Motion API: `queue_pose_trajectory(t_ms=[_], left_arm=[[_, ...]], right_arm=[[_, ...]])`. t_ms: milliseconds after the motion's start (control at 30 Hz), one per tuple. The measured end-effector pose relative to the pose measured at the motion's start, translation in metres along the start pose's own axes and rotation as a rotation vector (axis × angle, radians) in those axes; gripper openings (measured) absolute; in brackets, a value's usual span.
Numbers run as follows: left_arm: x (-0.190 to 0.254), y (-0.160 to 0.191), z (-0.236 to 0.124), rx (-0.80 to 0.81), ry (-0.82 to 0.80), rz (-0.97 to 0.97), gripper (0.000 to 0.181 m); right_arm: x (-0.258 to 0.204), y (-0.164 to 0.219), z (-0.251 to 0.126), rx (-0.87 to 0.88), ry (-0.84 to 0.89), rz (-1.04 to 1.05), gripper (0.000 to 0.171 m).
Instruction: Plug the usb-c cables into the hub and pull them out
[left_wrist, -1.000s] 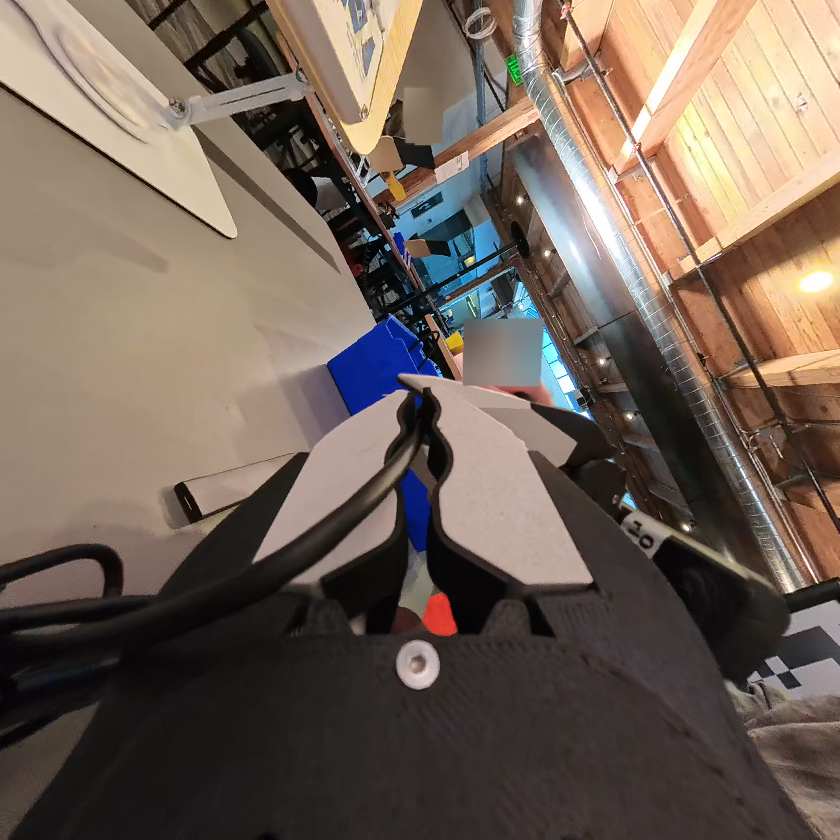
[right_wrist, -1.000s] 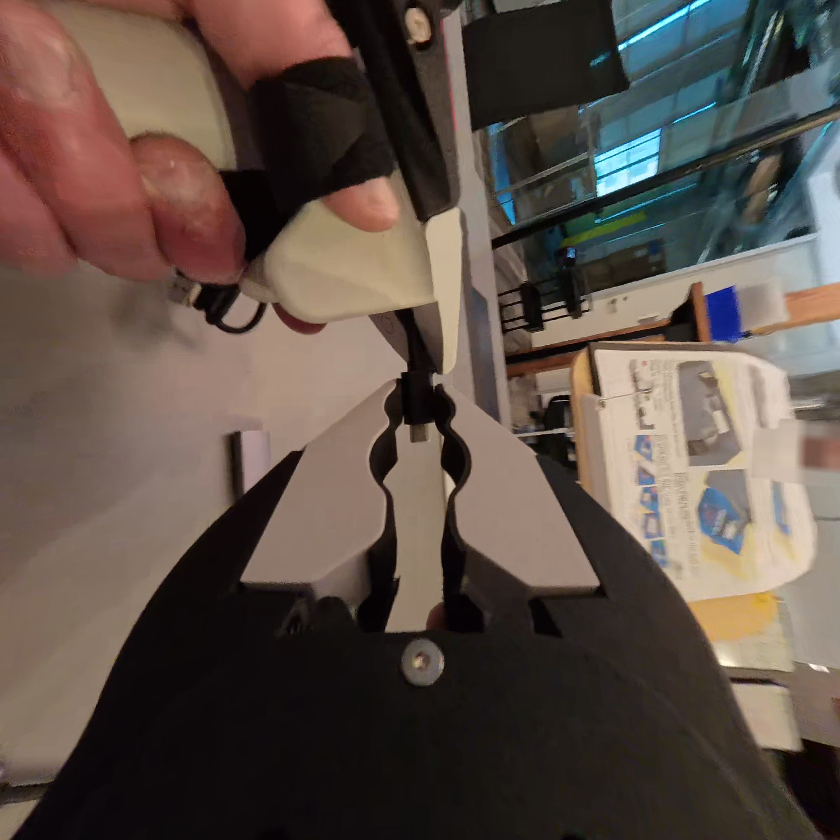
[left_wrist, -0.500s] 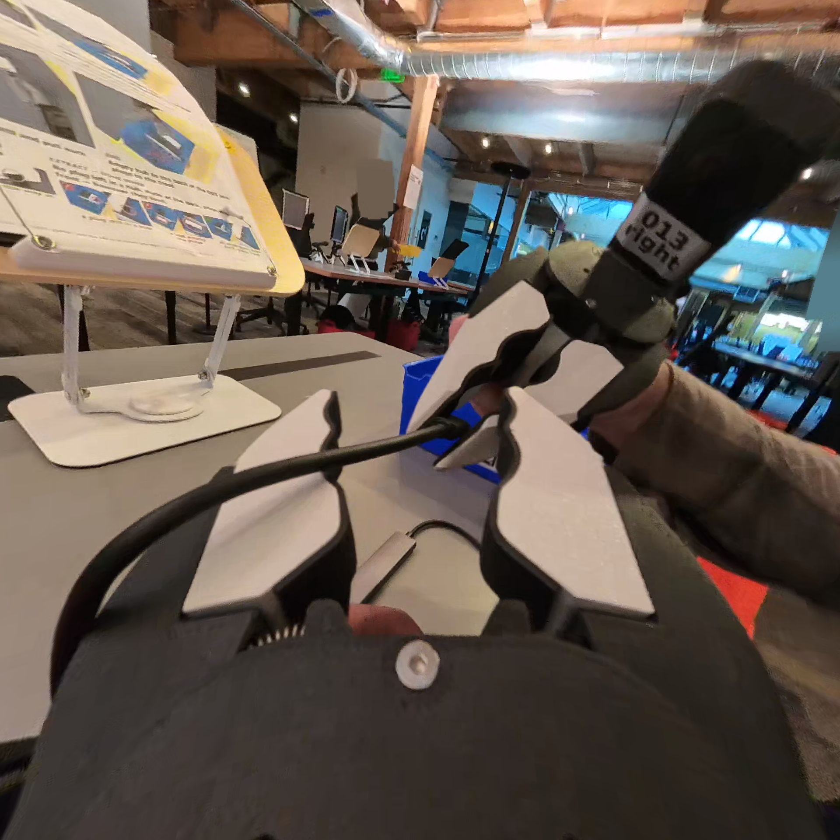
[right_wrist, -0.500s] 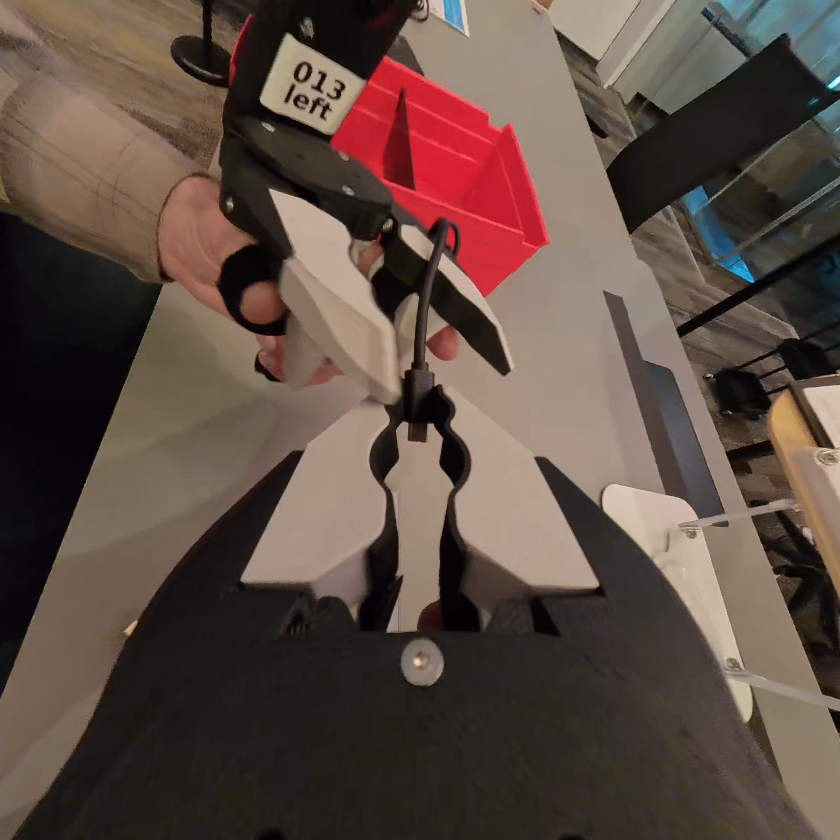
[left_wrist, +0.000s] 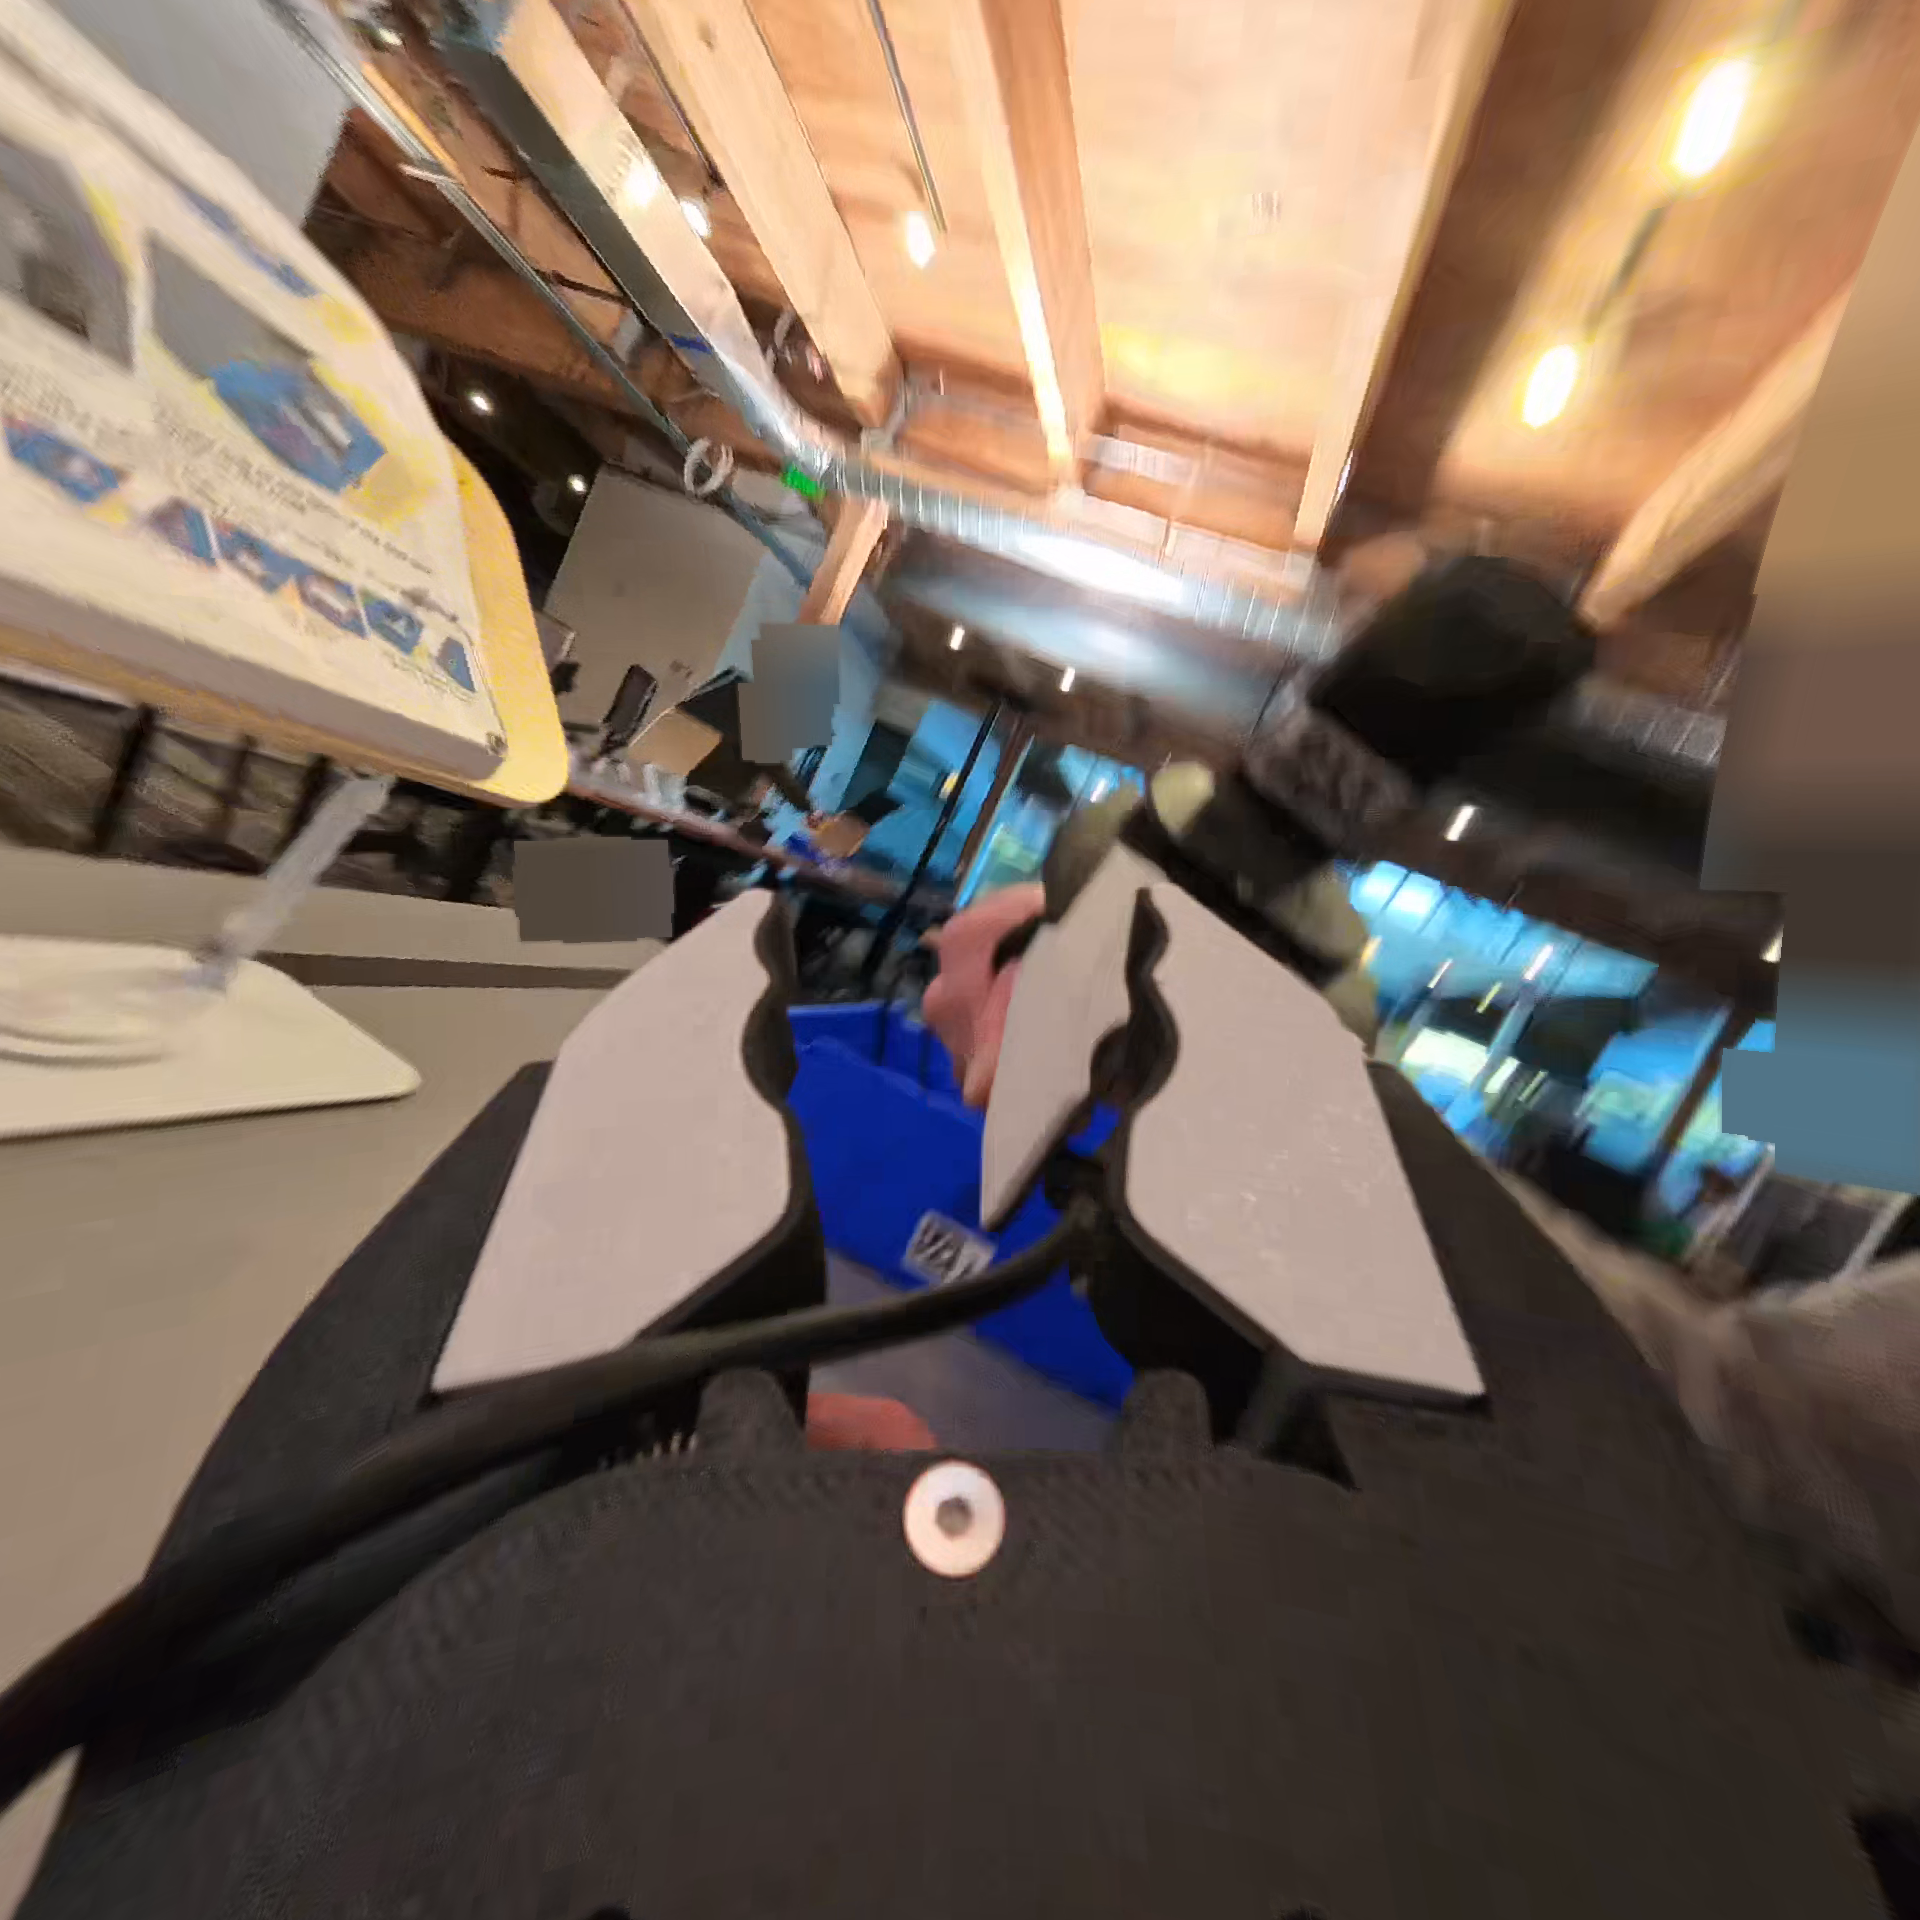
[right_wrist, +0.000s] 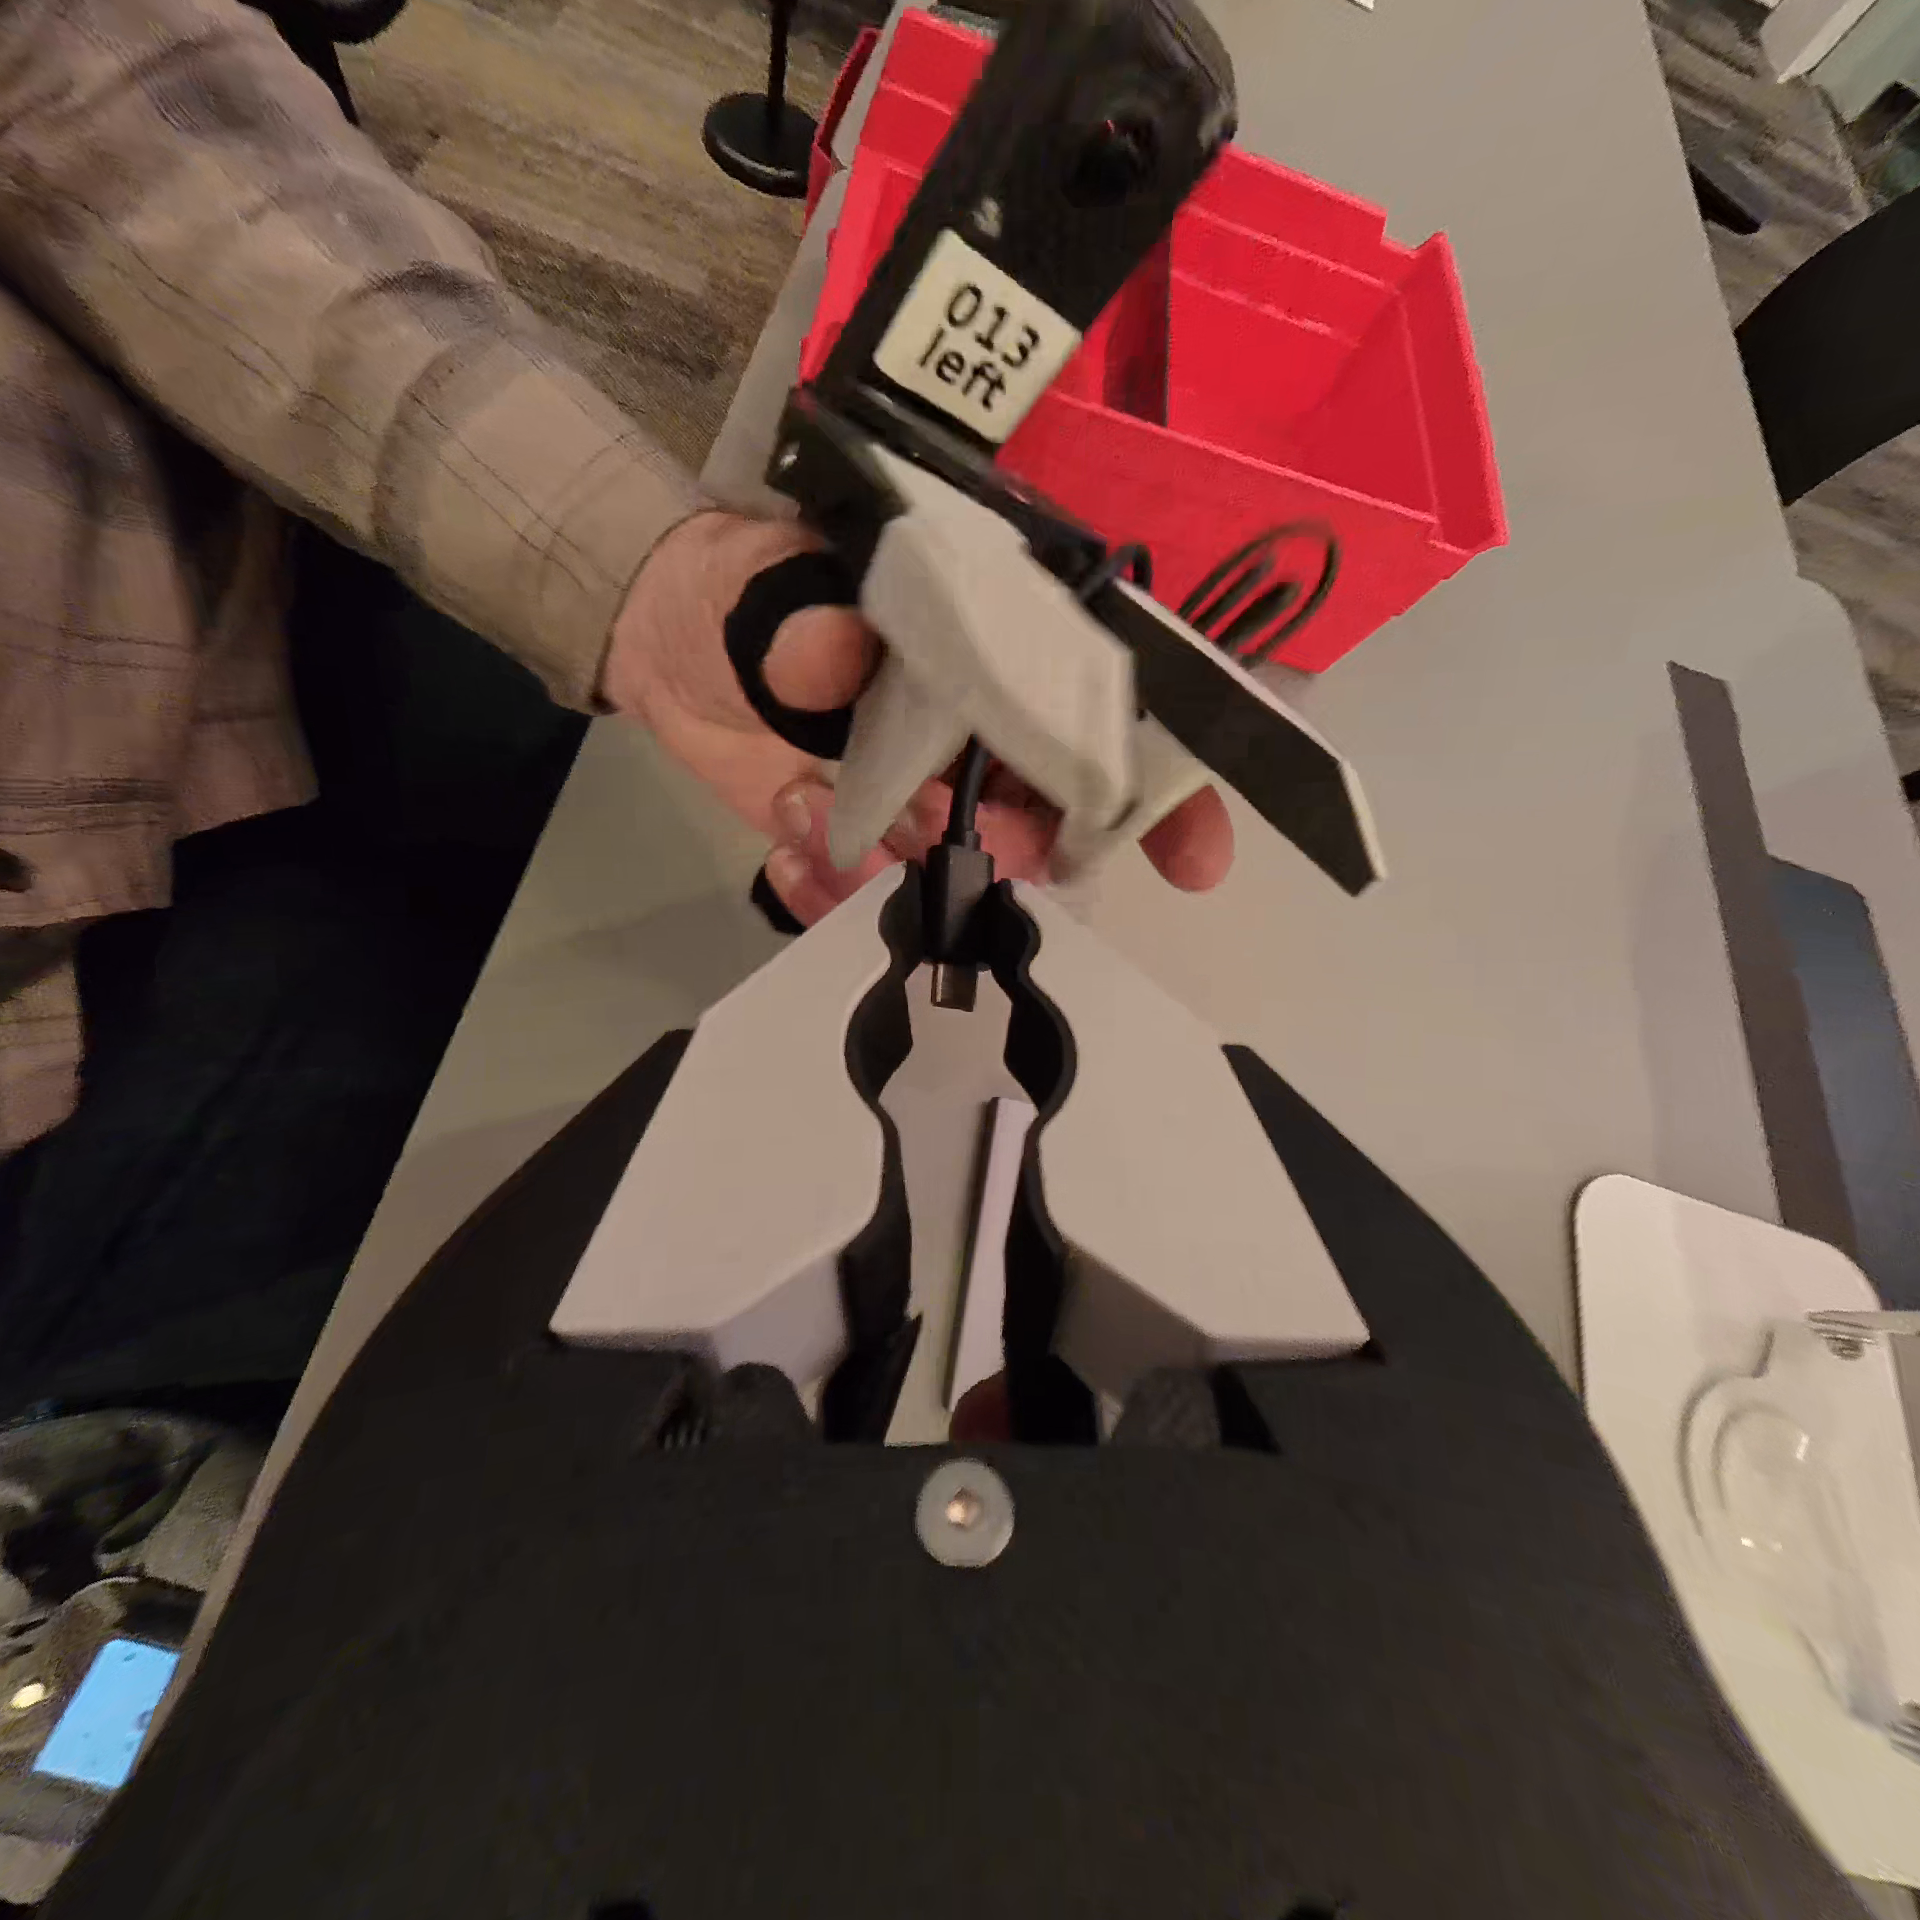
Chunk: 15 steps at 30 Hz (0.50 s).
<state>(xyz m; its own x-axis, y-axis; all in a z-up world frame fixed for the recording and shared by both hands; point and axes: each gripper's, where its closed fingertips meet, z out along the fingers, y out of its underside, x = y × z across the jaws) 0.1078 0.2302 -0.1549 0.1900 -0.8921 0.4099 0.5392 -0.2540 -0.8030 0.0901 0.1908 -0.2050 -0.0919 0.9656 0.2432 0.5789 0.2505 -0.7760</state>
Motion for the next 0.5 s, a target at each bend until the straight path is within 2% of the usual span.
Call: queue_pose_trajectory(t_ms=[67, 200, 400, 467, 500], left_arm=[[0.013, 0.008, -0.001, -0.09, 0.05, 0.142, 0.049], [0.019, 0.027, -0.004, -0.278, 0.069, 0.466, 0.037], [0.026, 0.026, -0.009, -0.376, 0.096, 0.567, 0.038], [0.031, 0.022, -0.01, -0.377, 0.127, 0.487, 0.043], [0.037, 0.02, -0.01, -0.371, 0.166, 0.398, 0.055]], right_arm=[[-0.002, 0.001, -0.005, 0.01, -0.036, 0.018, 0.009], [-0.009, 0.002, -0.007, -0.009, -0.09, 0.012, 0.009], [-0.01, -0.003, -0.002, 0.004, -0.081, -0.015, 0.009], [-0.006, -0.007, -0.003, 0.008, -0.035, -0.035, 0.009], [-0.001, -0.006, -0.003, -0.007, -0.001, -0.046, 0.009]])
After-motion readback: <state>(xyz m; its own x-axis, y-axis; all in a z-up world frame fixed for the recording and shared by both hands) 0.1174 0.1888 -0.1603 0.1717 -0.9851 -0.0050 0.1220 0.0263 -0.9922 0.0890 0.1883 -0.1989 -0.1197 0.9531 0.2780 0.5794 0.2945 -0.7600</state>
